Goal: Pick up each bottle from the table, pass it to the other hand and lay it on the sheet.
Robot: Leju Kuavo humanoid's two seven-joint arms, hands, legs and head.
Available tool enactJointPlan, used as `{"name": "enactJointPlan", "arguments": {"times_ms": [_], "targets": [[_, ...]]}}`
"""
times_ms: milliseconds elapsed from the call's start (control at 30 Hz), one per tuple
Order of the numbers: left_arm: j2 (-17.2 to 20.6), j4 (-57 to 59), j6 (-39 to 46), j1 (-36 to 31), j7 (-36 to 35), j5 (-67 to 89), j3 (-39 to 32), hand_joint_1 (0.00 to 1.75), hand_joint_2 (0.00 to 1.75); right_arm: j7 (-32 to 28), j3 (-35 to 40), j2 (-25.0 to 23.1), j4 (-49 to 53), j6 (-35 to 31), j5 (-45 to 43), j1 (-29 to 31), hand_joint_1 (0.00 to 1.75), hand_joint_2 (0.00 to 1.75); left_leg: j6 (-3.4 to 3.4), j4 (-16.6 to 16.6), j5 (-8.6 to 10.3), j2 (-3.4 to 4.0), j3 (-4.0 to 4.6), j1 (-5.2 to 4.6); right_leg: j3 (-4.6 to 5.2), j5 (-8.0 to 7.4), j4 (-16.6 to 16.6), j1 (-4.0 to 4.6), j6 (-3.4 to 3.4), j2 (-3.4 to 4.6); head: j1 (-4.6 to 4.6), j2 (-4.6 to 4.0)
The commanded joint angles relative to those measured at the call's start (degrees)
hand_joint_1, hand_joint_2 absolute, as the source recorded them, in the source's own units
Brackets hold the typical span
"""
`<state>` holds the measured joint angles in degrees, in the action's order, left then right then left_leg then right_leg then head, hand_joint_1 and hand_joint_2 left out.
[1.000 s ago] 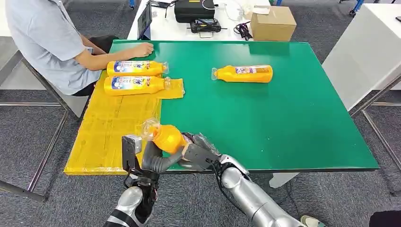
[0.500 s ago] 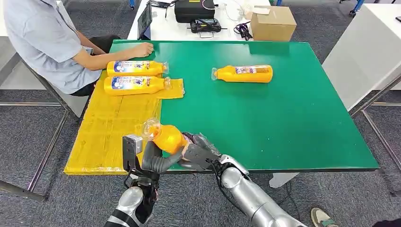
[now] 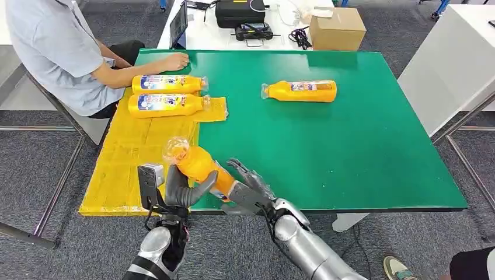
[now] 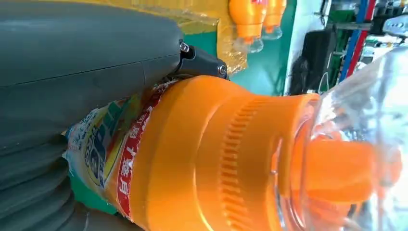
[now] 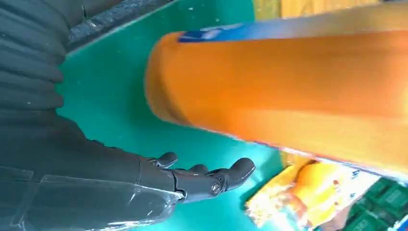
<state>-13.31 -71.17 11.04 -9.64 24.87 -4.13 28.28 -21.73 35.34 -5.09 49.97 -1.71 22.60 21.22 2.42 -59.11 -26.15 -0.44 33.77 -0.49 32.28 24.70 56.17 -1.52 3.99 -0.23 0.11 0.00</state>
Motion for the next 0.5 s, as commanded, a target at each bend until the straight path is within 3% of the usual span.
{"name": "enactJointPlan", "arguments": {"times_ms": [33, 233, 333, 433, 500], "targets": [[2.9, -2.9, -0.7, -1.1, -1.3, 1.6, -1.9, 1.75, 1.75, 0.2, -3.2, 0.0, 0.3, -2.6, 1.9, 0.0, 0.00, 1.75, -0.20, 0.0, -0.03, 0.15, -0.09, 0.13, -0.06, -0.01, 0.0, 0.14, -0.26, 0.13, -0.02, 0.00], [3.1, -4.7, -1.3, -0.8, -1.9, 3.5, 0.0, 1.75, 1.75, 0.0, -4.7, 0.7, 1.2, -3.5, 3.7, -0.8, 0.00, 1.75, -0.16, 0.0, -0.02, 0.06, -0.08, 0.12, -0.08, 0.00, 0.0, 0.13, -0.22, 0.04, -0.02, 0.00], [5.2, -3.2, 5.0, -2.8, -2.8, 15.0, 0.9, 1.75, 1.75, -0.2, -5.9, 1.1, 2.5, -4.4, 4.7, -1.8, 0.00, 1.75, -0.20, 0.0, -0.02, 0.04, -0.14, 0.14, -0.14, 0.01, -0.1, 0.15, -0.26, 0.01, 0.00, 0.00], [8.3, 1.2, 9.7, -6.5, -8.2, 32.2, 0.4, 1.75, 1.75, -0.3, -7.8, 1.2, 5.4, -4.4, 5.5, -3.4, 0.00, 1.75, -0.23, 0.0, 0.00, -0.02, -0.14, 0.16, -0.14, 0.02, 0.0, 0.17, -0.30, -0.05, -0.02, 0.00], [8.1, 2.7, 8.7, -7.4, -8.2, 36.3, -2.5, 1.75, 1.75, -0.4, -9.0, 1.1, 6.7, -3.8, 6.3, -4.2, 0.00, 1.75, -0.13, 0.0, 0.05, -0.07, -0.04, 0.07, -0.03, -0.01, 0.0, 0.08, -0.16, -0.08, 0.00, 0.00]]}}
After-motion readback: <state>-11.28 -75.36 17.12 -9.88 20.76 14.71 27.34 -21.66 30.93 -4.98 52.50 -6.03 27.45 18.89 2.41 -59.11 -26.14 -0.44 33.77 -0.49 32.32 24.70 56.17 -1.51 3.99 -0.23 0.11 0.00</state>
